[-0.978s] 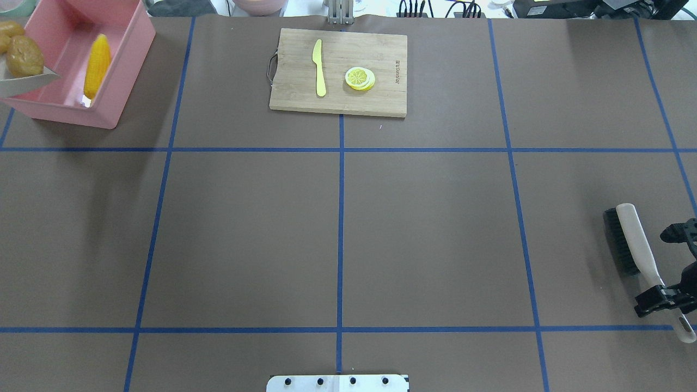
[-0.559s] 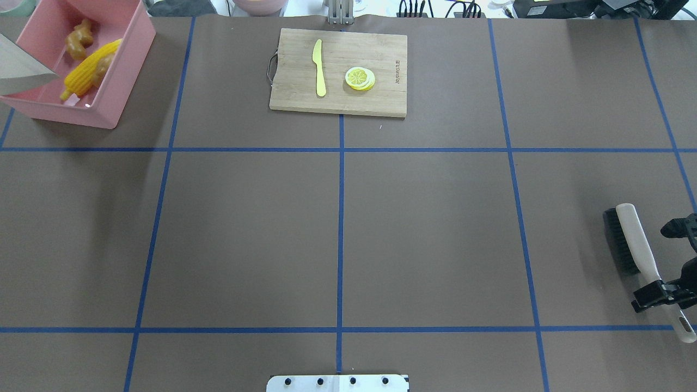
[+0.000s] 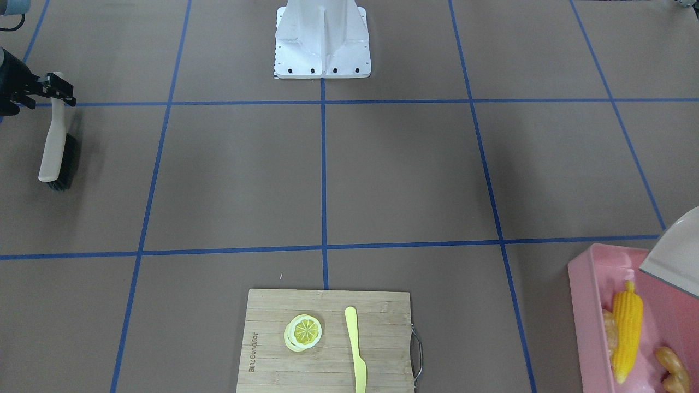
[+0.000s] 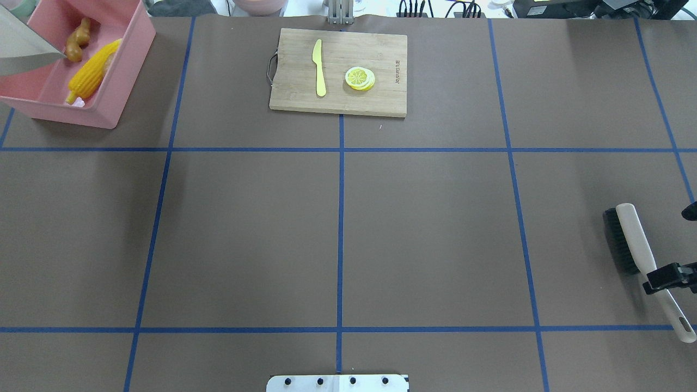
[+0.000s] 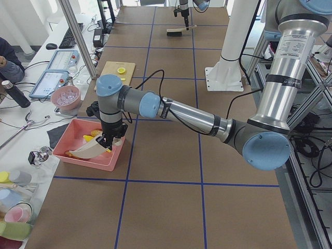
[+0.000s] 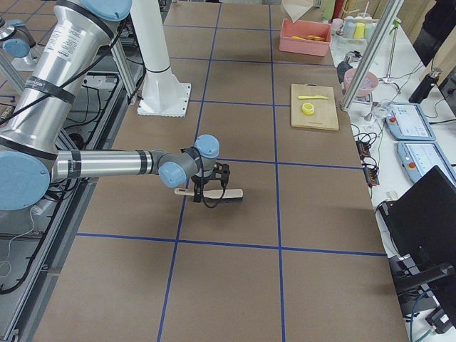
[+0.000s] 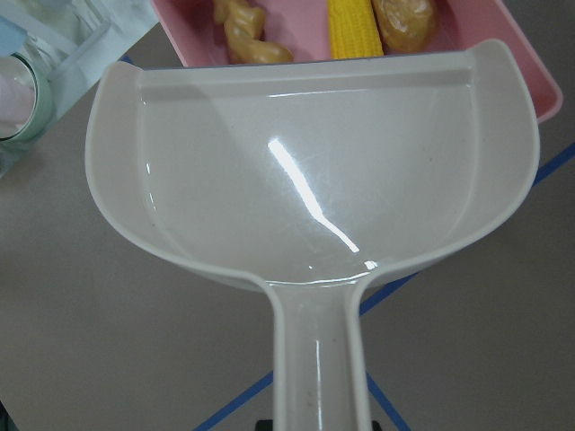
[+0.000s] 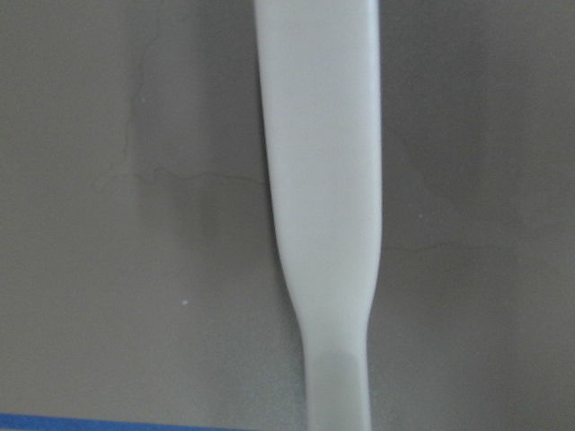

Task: Sweep and dump trash into bin
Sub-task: 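Bring the empty dustpan back and set it on the table with the left gripper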

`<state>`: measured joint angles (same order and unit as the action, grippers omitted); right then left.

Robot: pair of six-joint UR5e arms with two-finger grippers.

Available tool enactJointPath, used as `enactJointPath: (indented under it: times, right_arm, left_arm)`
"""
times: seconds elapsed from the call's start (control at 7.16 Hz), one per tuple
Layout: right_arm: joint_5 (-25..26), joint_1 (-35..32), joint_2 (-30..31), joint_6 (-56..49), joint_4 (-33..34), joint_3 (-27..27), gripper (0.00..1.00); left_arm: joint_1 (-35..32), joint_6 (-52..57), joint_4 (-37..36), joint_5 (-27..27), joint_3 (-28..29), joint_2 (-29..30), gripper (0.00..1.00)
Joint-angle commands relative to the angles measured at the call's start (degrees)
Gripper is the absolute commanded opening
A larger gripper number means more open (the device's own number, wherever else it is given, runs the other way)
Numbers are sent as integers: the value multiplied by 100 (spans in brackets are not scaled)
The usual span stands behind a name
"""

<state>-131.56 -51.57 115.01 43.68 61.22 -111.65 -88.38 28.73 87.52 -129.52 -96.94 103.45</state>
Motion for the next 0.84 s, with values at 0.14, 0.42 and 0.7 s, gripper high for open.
enactJointPath:
  times: [0.14,0.42,0.7]
  right_arm:
    - [60,-1641,-319,-1453,896,3,100]
    - [173,-2338,-810,-2352,1636,55,100]
    - [192,-2708,-1443,-2373,2453,99,100]
  left_arm:
    - [1133,71,1875,-152,-53,-18,0]
    - [2319,-78,3275,-467,-158,17,0]
    - [3585,-70,3937,-434,-247,35,0]
